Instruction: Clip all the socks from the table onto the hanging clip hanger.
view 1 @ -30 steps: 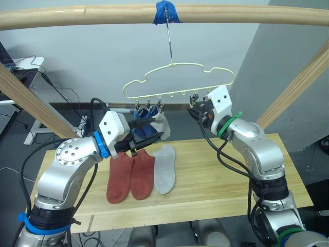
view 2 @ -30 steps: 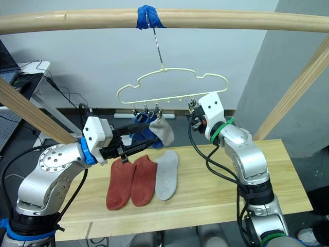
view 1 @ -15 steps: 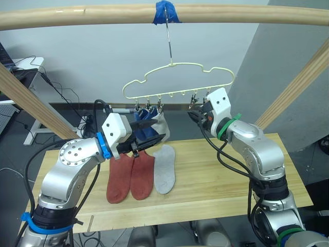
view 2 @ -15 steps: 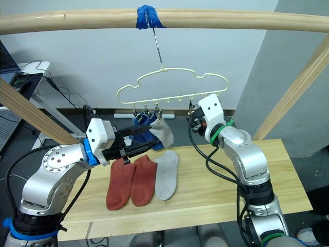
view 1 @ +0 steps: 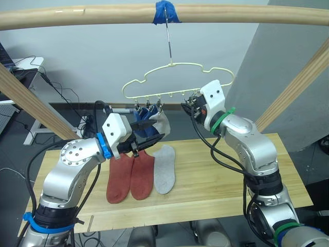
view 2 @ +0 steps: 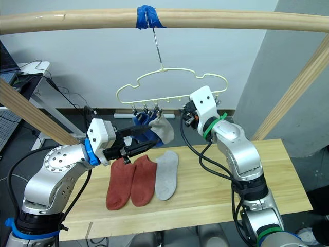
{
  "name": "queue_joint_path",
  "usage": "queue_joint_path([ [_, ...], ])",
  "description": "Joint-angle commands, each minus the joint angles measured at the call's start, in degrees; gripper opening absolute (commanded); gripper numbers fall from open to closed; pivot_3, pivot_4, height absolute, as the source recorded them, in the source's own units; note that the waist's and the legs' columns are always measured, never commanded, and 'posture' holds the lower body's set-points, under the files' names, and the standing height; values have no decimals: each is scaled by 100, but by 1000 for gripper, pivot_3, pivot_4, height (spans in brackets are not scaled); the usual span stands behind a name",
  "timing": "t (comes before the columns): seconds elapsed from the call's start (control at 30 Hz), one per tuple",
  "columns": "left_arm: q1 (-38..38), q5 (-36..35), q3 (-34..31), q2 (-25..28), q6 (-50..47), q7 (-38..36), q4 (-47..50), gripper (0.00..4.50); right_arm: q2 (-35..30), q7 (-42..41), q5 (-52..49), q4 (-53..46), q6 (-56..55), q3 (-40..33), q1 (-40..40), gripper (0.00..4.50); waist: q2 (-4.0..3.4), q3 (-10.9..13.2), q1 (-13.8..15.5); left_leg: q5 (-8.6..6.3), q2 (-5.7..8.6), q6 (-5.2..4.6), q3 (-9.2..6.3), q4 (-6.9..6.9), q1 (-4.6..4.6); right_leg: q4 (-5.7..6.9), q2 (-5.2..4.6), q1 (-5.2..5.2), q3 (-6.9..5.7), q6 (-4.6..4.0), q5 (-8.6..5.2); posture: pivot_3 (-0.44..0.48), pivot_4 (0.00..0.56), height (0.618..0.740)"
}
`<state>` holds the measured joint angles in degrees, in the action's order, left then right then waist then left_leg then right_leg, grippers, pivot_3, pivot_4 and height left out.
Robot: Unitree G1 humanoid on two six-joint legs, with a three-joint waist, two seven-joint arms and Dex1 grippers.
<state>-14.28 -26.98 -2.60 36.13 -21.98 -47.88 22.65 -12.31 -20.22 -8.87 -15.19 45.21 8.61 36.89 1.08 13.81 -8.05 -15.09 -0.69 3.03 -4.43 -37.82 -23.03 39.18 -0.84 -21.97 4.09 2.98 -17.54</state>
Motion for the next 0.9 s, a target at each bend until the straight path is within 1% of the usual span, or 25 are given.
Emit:
queue_joint_path([
  [0.03,7,-97,-80,-55,-22,92,162,2479,56,11,7,-88,-221,1,85,1820,0,0,0,0,0,0,0,-1,0,1,0,0,0,0,0,-167,182,740],
  [0.5,223,-119,-35,-200,-175,270,327,2479,378,149,-43,68,-330,-177,135,1820,0,-1,-8,1,0,0,1,-9,2,37,0,-11,2,0,0,-168,182,740],
  [0.87,384,-75,11,-340,-242,434,393,2479,602,274,-108,117,-275,-280,167,1820,0,-1,-11,2,-1,0,2,-10,2,42,0,-14,3,0,0,-170,185,740],
  [0.9,393,-68,14,-364,-251,458,389,2479,621,285,-113,123,-271,-286,168,1632,0,-1,-11,2,-1,0,2,-10,2,43,0,-14,3,0,0,-171,185,740],
])
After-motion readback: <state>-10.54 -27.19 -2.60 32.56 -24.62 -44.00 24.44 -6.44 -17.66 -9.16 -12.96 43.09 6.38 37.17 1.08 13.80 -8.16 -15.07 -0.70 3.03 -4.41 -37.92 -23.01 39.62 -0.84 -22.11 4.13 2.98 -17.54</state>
